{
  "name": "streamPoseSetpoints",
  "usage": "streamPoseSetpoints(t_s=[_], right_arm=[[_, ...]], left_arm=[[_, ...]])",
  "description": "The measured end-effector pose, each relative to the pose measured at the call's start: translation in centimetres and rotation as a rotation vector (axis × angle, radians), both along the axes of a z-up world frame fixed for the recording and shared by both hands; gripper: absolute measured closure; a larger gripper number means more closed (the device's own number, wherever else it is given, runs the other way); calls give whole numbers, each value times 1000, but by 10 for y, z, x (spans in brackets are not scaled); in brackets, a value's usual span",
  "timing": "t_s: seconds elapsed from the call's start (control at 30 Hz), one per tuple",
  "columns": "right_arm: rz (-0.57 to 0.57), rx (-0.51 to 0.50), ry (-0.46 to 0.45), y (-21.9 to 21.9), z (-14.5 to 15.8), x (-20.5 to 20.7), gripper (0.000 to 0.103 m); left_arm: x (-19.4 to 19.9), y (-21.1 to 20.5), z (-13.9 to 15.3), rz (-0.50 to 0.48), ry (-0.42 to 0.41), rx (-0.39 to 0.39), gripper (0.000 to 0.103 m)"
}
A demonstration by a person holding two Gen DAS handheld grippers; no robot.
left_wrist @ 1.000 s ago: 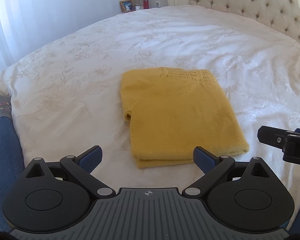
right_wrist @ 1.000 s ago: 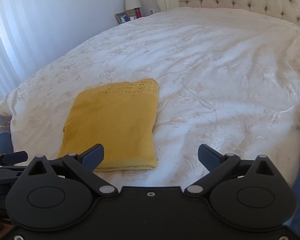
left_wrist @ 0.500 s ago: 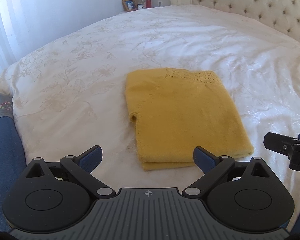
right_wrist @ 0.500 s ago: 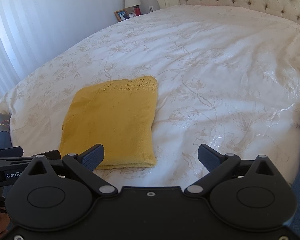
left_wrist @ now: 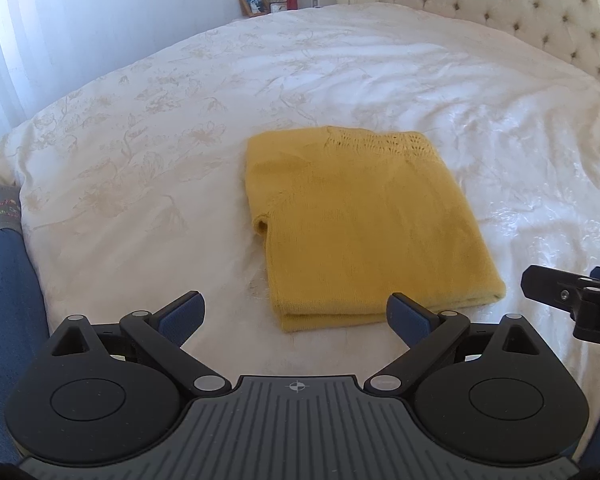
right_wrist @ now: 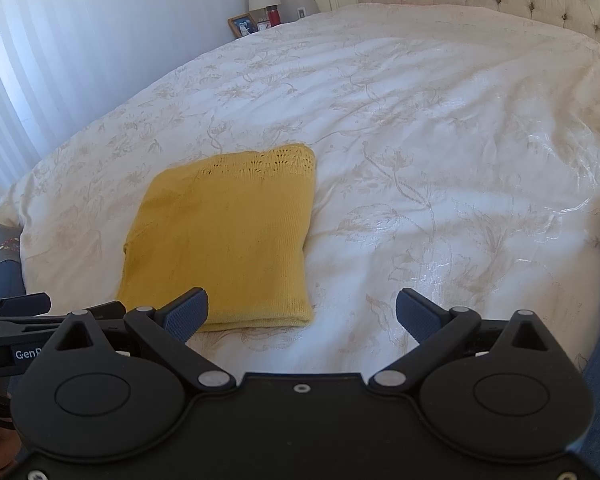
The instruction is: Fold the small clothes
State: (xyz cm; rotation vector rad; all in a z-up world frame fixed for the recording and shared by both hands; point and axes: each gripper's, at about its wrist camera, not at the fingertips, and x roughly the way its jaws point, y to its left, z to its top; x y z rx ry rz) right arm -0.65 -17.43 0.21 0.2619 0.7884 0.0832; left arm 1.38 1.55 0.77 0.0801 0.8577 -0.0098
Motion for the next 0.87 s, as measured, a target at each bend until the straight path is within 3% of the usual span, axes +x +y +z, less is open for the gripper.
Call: streamPoseSetpoints(t_s=[0.87], right_arm=[[2,27,32,0,-7,1,3]], left_arm=[[0,3,-5,1,16,-22,4]])
